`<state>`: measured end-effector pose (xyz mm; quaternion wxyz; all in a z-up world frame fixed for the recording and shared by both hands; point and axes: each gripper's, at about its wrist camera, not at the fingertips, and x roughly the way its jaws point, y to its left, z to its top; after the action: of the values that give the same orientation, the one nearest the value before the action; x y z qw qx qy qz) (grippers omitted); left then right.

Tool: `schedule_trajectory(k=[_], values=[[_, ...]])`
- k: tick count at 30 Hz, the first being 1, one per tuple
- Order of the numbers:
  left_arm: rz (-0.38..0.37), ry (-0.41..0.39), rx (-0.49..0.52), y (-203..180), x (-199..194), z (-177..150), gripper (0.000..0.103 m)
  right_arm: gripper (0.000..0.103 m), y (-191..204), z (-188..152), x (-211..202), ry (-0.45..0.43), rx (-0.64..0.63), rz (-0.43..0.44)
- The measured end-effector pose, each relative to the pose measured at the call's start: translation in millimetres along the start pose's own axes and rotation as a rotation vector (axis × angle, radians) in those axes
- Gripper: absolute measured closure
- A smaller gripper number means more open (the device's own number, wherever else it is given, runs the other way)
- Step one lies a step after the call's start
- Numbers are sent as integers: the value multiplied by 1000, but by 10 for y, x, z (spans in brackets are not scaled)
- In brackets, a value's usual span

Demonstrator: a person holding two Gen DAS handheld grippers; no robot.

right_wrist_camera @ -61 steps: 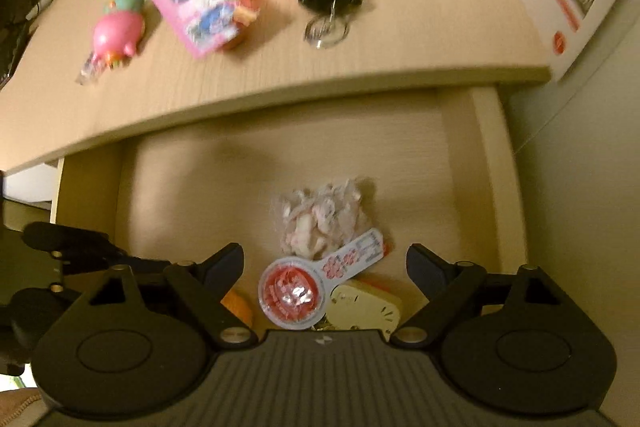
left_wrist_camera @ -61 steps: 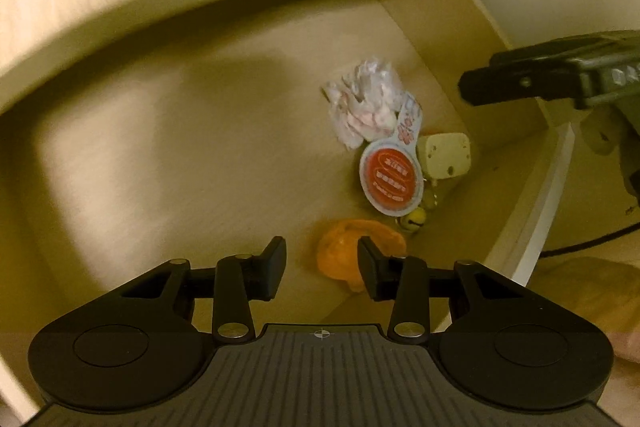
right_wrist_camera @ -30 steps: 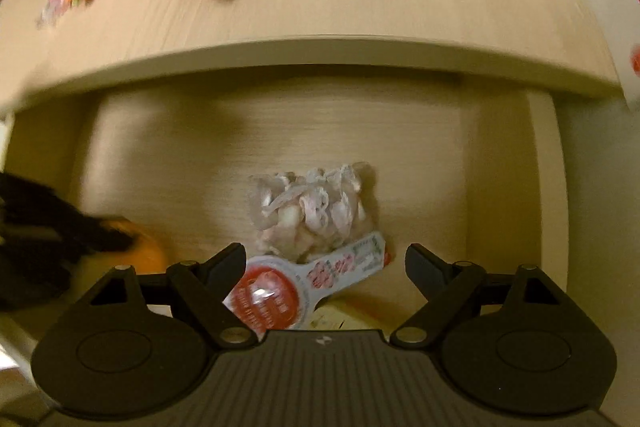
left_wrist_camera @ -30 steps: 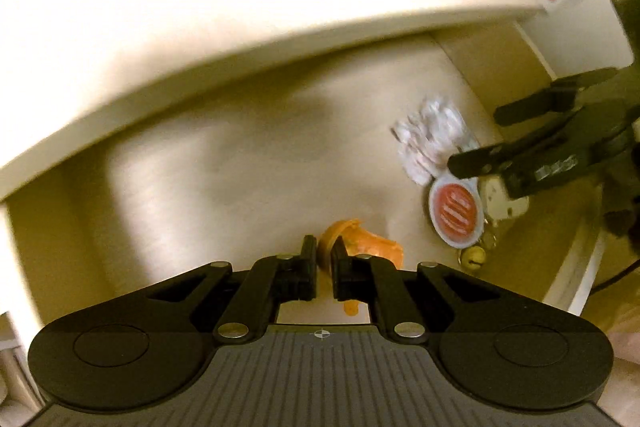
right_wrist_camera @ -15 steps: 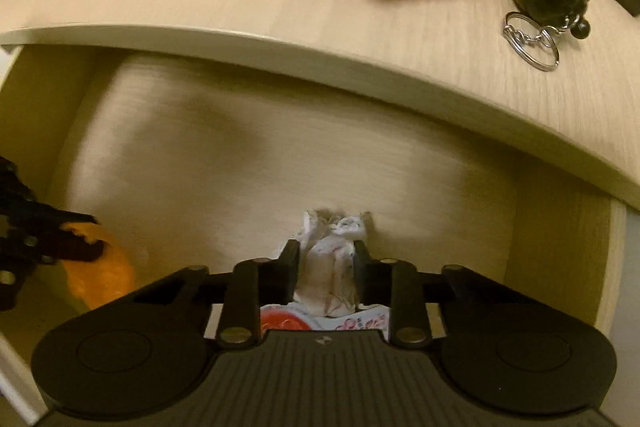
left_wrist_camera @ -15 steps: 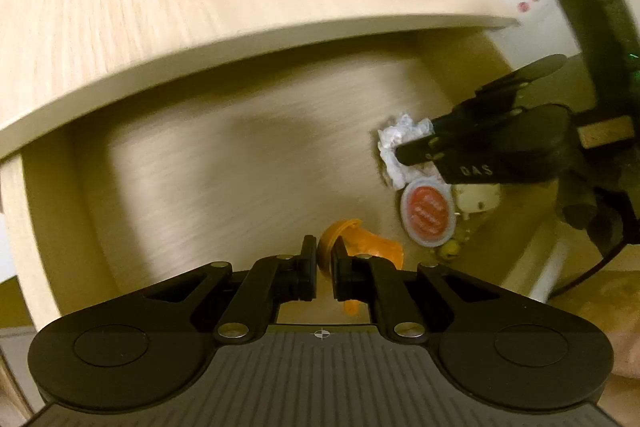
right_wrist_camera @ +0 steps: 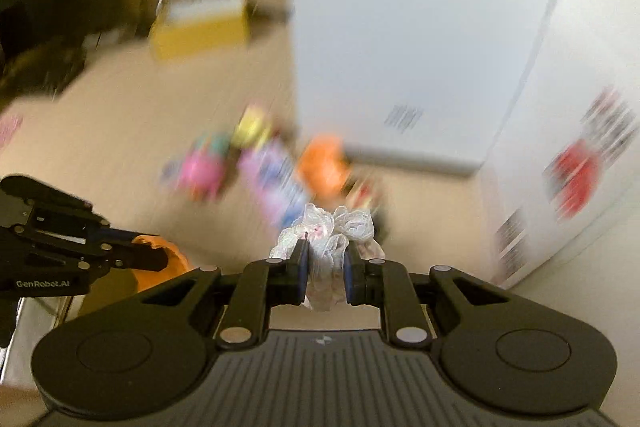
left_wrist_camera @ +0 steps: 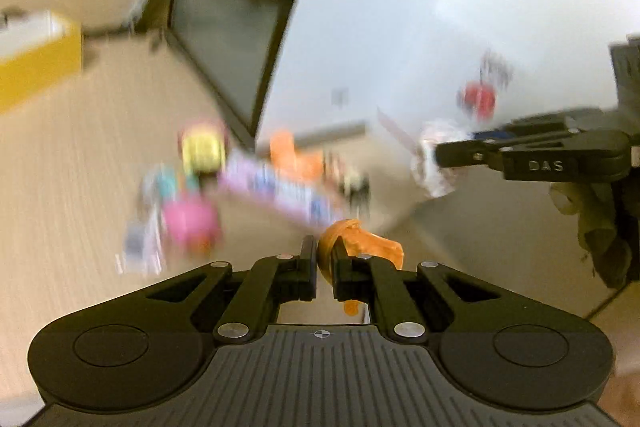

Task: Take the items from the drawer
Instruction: 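Place the orange toy and white tissue bag on the desktop, opening both grippers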

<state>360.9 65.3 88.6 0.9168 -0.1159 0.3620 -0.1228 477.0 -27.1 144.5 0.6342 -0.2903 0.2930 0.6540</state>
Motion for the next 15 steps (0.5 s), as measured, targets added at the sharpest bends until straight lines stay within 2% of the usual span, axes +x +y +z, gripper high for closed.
schedule_trajectory(k=[4,7,10,15], values=[[31,-90,-1,60,8,385,94,86,-251,343,-204,-133,42,-77],[62,-118,-27,222,50,543,94,86,-410,481,-115,-178,74,-126],[120,-114,-79,467,167,563,94,86,-539,547,189,-161,110,-127],[228,-78,-195,914,196,422,94,86,-607,535,890,-53,135,-121]])
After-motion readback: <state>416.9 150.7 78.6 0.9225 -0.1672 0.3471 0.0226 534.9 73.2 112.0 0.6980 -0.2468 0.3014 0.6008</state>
